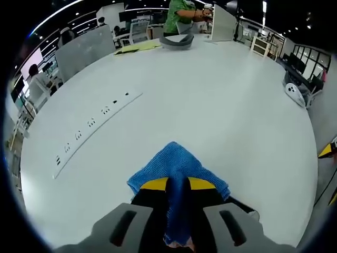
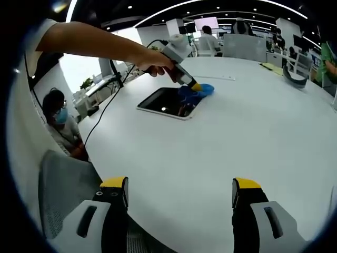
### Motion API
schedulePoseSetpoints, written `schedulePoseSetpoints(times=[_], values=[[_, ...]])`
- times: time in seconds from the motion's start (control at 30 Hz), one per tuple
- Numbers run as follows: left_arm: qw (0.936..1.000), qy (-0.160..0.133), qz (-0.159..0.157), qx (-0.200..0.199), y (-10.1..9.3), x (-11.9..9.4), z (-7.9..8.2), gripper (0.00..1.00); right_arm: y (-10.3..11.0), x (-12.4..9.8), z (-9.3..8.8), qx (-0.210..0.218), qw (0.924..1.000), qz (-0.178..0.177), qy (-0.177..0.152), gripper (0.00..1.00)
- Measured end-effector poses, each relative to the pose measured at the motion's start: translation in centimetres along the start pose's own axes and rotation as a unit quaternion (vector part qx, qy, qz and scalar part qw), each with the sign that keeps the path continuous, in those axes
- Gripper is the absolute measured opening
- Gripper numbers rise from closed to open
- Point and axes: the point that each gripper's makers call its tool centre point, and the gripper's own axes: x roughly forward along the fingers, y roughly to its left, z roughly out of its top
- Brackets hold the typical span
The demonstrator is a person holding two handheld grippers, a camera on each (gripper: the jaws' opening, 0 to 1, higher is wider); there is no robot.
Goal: Wipe the mirror surface with the cleaning cloth until all visible marks leave the cleaned area.
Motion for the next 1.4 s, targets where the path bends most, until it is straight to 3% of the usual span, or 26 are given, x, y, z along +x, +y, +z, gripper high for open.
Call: schedulePoseSetpoints(times=[0.57, 1.4], values=[[1.0000, -0.006, 0.006, -0.004, 0.7, -1.4, -0.1, 0.06, 0.0, -0.1, 0.5, -0.005, 1.0000, 0.000, -0.004, 0.80], [0.9988, -0.049, -0.003, -0.010, -0.1, -6.4, 0.3, 0.06, 1.3, 0.9, 2.1, -0.027, 0.9994, 0.016, -0.017, 0.80]])
